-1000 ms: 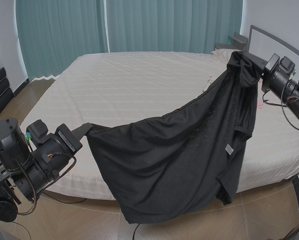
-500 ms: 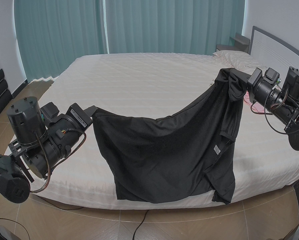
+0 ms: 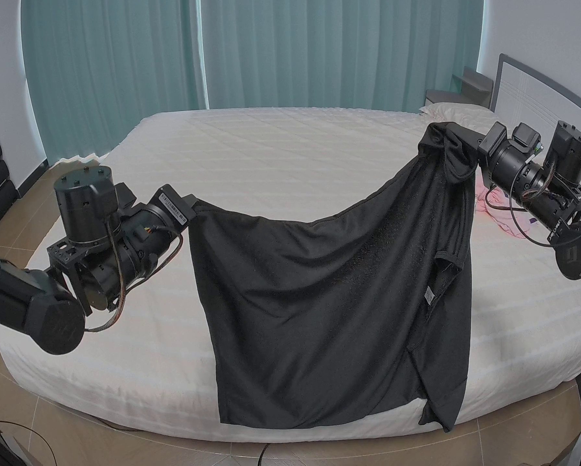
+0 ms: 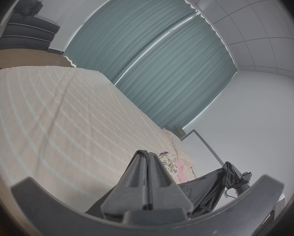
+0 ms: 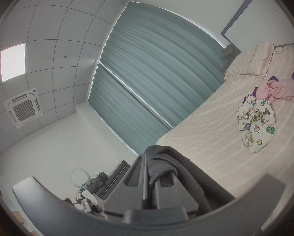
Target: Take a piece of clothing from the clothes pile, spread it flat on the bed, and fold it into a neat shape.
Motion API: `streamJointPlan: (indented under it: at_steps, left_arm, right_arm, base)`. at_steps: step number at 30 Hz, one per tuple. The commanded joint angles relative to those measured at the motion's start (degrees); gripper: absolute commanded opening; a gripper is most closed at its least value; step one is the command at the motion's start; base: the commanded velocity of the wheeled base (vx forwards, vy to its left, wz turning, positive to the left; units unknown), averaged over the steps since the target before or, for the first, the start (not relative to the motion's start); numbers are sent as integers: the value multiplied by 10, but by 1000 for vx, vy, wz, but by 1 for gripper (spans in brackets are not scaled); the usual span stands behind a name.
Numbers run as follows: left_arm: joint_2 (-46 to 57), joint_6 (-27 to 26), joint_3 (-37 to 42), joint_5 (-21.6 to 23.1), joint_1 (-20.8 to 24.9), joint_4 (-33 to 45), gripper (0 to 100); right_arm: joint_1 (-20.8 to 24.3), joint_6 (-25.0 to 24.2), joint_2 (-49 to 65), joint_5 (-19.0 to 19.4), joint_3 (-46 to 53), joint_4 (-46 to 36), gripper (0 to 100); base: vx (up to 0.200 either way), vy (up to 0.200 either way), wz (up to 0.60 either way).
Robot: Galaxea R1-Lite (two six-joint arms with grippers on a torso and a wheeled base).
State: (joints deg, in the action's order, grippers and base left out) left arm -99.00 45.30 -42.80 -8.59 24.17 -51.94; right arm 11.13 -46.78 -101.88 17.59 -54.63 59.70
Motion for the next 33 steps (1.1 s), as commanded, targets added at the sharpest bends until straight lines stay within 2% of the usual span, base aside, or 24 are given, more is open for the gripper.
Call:
streamJointPlan:
  at_steps: [1,11,21,26,27,30,33]
  left_arm:
    - [-36,0,-39,17,-13,17,0]
    - [-131,-1,-93,24,-21,25,0]
    - [-237,-10,-185,19,-33,62,0]
    - [-283,-10,-213,20,-38,62,0]
    - [-288,-10,-217,21,-39,62,100]
    - [-313,-11,-236,21,-44,63,100]
    - [-363,-43,-269,5,-49,81,100]
  right_arm:
    - [-15,2,-30,1,-14,-1,0]
    - [-33,10,-104,-1,-6,5,0]
    - [-37,16,-197,-6,-19,50,0]
    - [-48,16,-245,-9,-58,52,0]
    - [-49,16,-250,-8,-60,51,100]
    - [-47,16,-275,-8,-70,45,100]
    - [-48,29,-321,-11,-96,28,100]
  base:
    - [200,0,0]
    - [200,0,0]
    - [0,0,0]
    - [0,0,0]
    - [0,0,0]
    - [0,0,0]
    - [0,0,0]
